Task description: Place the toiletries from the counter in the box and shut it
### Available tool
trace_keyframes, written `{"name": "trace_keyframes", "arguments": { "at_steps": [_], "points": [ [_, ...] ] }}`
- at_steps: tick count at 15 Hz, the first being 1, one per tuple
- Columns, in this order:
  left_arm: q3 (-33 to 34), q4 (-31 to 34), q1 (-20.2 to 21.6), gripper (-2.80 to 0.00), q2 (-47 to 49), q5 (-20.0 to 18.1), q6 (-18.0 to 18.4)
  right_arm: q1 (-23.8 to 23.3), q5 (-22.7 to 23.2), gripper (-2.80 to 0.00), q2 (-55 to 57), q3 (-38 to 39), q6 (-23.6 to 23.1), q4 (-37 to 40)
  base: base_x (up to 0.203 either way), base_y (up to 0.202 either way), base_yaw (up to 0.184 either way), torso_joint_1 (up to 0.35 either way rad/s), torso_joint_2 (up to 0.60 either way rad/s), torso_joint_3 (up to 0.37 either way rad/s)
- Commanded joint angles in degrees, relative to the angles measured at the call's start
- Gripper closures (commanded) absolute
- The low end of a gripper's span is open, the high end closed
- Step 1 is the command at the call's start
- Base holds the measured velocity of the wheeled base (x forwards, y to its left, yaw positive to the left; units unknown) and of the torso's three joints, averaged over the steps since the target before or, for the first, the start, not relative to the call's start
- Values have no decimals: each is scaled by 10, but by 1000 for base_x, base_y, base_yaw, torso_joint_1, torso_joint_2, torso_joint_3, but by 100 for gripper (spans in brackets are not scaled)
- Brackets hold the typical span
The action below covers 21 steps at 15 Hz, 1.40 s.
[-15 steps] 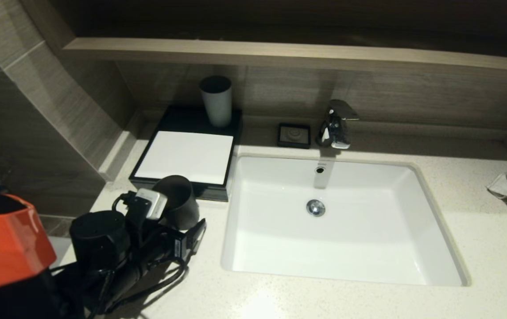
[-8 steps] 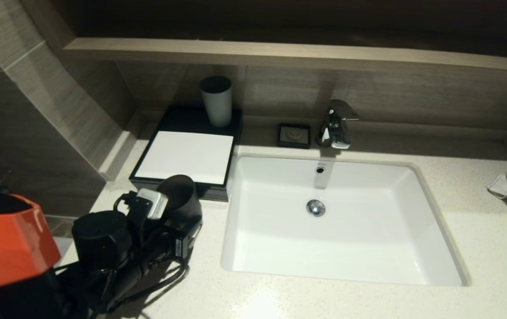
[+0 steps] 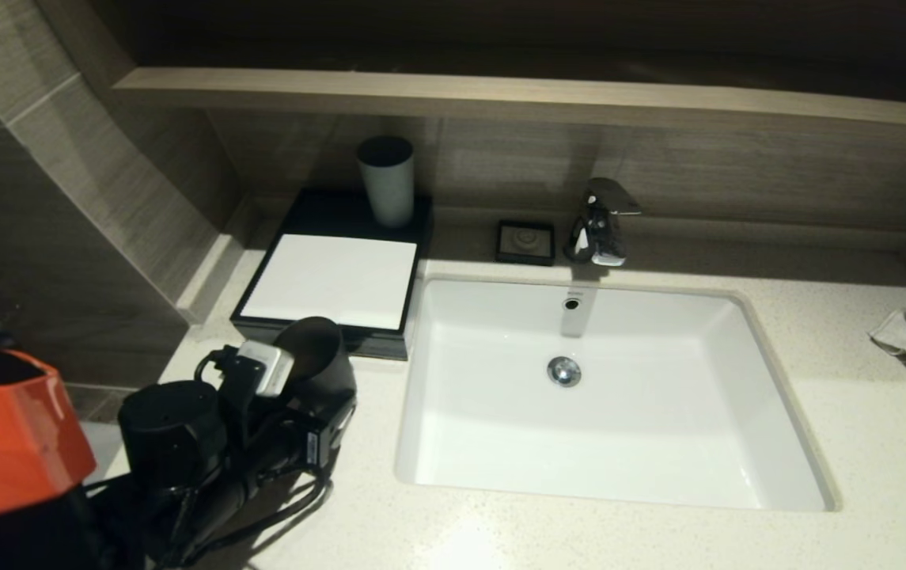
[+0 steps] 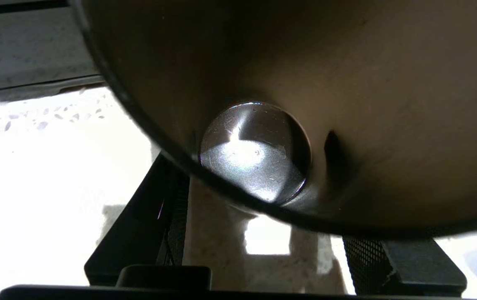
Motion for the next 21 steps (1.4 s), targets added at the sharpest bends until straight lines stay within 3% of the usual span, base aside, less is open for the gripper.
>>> {"name": "trace_keyframes", "arguments": {
  "at_steps": [1, 13, 21],
  "points": [
    [7, -6, 6, 0, -15, 2, 0, 0, 0, 0, 1, 0, 0, 0, 0, 0, 0, 0, 0, 0],
    [24, -6, 21, 0, -104, 19, 0, 0, 0, 0, 1, 0, 0, 0, 0, 0, 0, 0, 0, 0],
    [-23, 143, 24, 0, -212, 20, -1, 0, 0, 0, 1, 0, 0, 0, 0, 0, 0, 0, 0, 0]
  ]
}}
